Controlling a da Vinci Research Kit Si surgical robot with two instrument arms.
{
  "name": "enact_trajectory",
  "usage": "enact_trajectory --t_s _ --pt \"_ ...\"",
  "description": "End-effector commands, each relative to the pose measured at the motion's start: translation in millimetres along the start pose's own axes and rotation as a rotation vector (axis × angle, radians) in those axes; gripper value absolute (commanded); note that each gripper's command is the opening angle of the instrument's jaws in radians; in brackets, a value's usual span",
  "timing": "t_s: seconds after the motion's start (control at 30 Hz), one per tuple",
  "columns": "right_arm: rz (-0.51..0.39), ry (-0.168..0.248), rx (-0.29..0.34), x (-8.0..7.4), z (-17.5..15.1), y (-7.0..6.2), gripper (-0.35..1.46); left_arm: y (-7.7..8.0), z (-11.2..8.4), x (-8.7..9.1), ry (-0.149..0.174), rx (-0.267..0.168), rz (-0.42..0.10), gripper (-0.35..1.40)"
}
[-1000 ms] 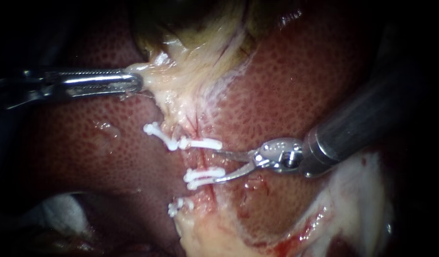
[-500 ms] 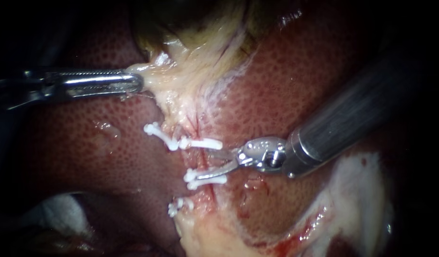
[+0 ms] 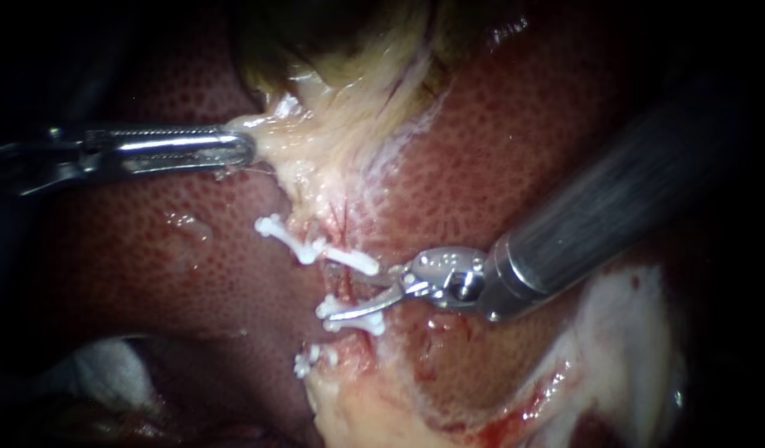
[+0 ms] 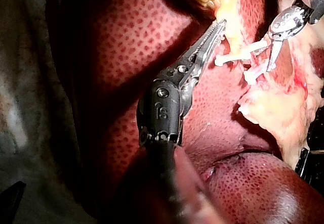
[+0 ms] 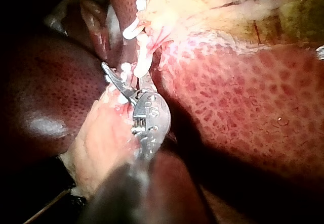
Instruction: Go to the cutting position right tube
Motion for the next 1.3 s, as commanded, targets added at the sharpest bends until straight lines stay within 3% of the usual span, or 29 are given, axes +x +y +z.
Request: enact_trajectory --t_s 0.03,1.2,1.23,1.3 --pt "0.006 -0.003 0.009 -0.1 0.3 0.0 1.11 0.0 0.0 0.0 0.000 0.002 0.001 -0.35" --pt "0.030 0.027 0.044 0.7 2.9 0.9 1.09 0.3 1.0 -0.4 0.001 -0.004 0.003 -0.35" --pt "0.030 0.027 0.044 0.7 2.9 0.9 0.99 0.3 1.0 -0.4 0.001 -0.004 0.003 -0.35" --pt "0.030 0.027 0.044 0.7 2.8 0.9 0.99 0.3 1.0 -0.4 0.000 -0.005 0.003 -0.35"
